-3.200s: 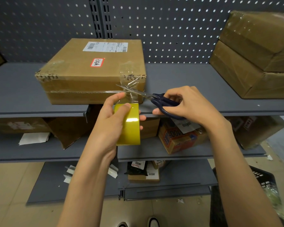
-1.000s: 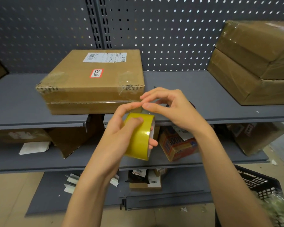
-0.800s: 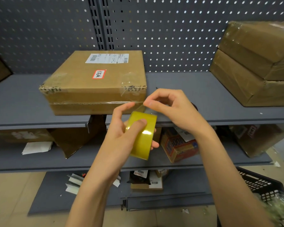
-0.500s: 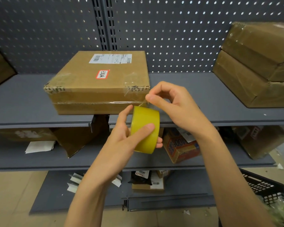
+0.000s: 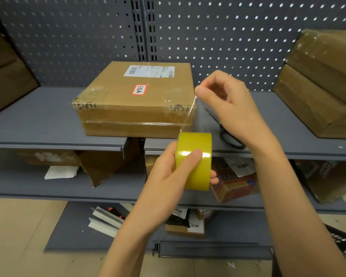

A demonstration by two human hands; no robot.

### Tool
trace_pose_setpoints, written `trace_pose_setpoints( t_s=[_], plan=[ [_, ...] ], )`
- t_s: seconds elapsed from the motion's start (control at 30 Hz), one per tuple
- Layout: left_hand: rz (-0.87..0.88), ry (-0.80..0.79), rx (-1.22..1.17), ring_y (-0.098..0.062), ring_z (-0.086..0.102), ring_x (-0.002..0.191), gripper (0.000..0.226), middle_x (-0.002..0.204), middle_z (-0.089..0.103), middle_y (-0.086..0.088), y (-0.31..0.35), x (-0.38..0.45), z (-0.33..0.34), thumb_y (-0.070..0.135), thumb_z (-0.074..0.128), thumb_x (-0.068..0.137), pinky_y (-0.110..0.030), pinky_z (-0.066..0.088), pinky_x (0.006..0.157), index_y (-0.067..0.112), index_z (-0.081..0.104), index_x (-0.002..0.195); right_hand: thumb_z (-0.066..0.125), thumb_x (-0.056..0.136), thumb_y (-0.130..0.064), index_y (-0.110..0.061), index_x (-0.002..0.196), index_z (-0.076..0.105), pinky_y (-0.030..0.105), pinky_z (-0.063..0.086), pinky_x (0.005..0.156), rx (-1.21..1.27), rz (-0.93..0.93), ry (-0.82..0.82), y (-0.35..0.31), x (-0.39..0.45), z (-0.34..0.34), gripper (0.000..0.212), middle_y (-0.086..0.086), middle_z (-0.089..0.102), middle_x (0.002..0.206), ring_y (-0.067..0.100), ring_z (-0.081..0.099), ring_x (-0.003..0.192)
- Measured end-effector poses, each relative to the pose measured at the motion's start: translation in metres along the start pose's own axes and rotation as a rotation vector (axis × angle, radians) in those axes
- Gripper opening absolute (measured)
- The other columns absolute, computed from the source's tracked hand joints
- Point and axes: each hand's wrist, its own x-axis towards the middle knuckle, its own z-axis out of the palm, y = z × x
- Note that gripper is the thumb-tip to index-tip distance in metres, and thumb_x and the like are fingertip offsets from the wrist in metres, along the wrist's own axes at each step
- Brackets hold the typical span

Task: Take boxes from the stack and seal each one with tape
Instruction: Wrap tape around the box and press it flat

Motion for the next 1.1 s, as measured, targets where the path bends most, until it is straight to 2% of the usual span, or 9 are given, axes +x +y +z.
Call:
trace_pose_setpoints(
  t_s=[0.13, 0.27, 0.43, 0.57, 0.67, 0.83, 0.93, 1.03, 1.1],
  plan=[
    [-0.031, 0.062, -0.013, -0.021, 0.071, 0.065, 0.023, 0.077, 0.071, -0.014, 0.006, 0.004, -0.003, 0.022, 0.053, 0.092, -0.024, 0.057, 0.058, 0.007, 0.055, 0.109, 0.060, 0.091, -0.018, -0.003, 0.087, 0.064, 0.021, 0.047, 0.077, -0.011, -0.121, 0.055, -0.007, 0.007, -0.003, 0.017, -0.005, 0.065, 0.082, 0.010, 0.060, 0.080],
    [-0.108, 0.086, -0.033, -0.015, 0.065, 0.049, 0.030, 0.056, 0.066, -0.008, 0.010, 0.008, -0.001, 0.030, 0.047, 0.096, -0.021, 0.053, 0.050, 0.004, 0.053, 0.109, 0.063, 0.088, -0.024, -0.011, 0.083, 0.066, 0.017, 0.046, 0.077, -0.061, -0.194, 0.103, -0.013, 0.022, -0.006, 0.014, -0.014, 0.064, 0.079, 0.005, 0.061, 0.079],
    [-0.106, 0.079, -0.097, -0.022, 0.070, 0.059, 0.027, 0.067, 0.070, -0.014, 0.016, 0.009, 0.006, 0.032, 0.050, 0.094, -0.032, 0.060, 0.061, 0.008, 0.049, 0.108, 0.066, 0.088, -0.024, -0.013, 0.082, 0.069, 0.005, 0.039, 0.071, -0.148, -0.089, -0.017, 0.003, 0.046, 0.004, 0.013, -0.018, 0.063, 0.076, -0.008, 0.055, 0.073],
    [-0.089, 0.064, -0.121, -0.021, 0.071, 0.063, 0.022, 0.076, 0.073, -0.018, 0.020, 0.011, 0.008, 0.024, 0.050, 0.095, -0.027, 0.059, 0.058, 0.007, 0.049, 0.108, 0.067, 0.087, -0.024, -0.011, 0.081, 0.069, 0.011, 0.042, 0.069, -0.167, -0.064, -0.065, 0.014, 0.061, 0.007, 0.014, -0.011, 0.065, 0.076, 0.001, 0.056, 0.072],
    [-0.077, 0.084, -0.142, -0.020, 0.071, 0.063, 0.026, 0.075, 0.072, -0.016, 0.020, 0.013, 0.005, 0.022, 0.051, 0.094, -0.025, 0.058, 0.056, 0.004, 0.050, 0.112, 0.068, 0.087, -0.024, -0.006, 0.084, 0.070, 0.013, 0.043, 0.070, -0.149, -0.064, -0.093, 0.022, 0.065, 0.011, 0.018, -0.008, 0.067, 0.078, 0.005, 0.057, 0.073],
    [-0.066, 0.091, -0.124, -0.020, 0.072, 0.067, 0.027, 0.078, 0.073, -0.014, 0.021, 0.017, 0.002, 0.024, 0.051, 0.093, -0.026, 0.059, 0.060, 0.006, 0.051, 0.113, 0.069, 0.085, -0.024, -0.011, 0.082, 0.070, 0.017, 0.046, 0.073, -0.137, -0.053, -0.109, 0.031, 0.072, 0.017, 0.014, -0.009, 0.067, 0.077, 0.002, 0.059, 0.072],
    [-0.073, 0.098, -0.140, -0.018, 0.071, 0.064, 0.025, 0.078, 0.073, -0.014, 0.020, 0.023, 0.003, 0.023, 0.051, 0.094, -0.025, 0.058, 0.058, 0.006, 0.052, 0.112, 0.071, 0.084, -0.024, -0.013, 0.080, 0.071, 0.017, 0.047, 0.076, -0.171, -0.044, -0.134, 0.038, 0.074, 0.020, 0.011, -0.006, 0.069, 0.077, 0.009, 0.064, 0.077],
    [-0.079, 0.108, -0.133, -0.018, 0.071, 0.064, 0.027, 0.079, 0.073, -0.016, 0.017, 0.027, 0.003, 0.023, 0.051, 0.094, -0.025, 0.059, 0.058, 0.004, 0.051, 0.114, 0.072, 0.084, -0.023, -0.017, 0.082, 0.073, 0.010, 0.041, 0.073, -0.181, -0.032, -0.142, 0.046, 0.072, 0.023, 0.007, -0.015, 0.062, 0.076, 0.002, 0.057, 0.076],
    [-0.075, 0.118, -0.134, -0.018, 0.071, 0.063, 0.026, 0.078, 0.073, -0.016, 0.015, 0.029, 0.002, 0.022, 0.052, 0.094, -0.026, 0.059, 0.058, 0.004, 0.051, 0.113, 0.073, 0.083, -0.023, -0.016, 0.084, 0.073, 0.013, 0.042, 0.074, -0.151, -0.026, -0.118, 0.050, 0.072, 0.025, 0.007, -0.014, 0.063, 0.078, 0.001, 0.056, 0.076]
  ],
)
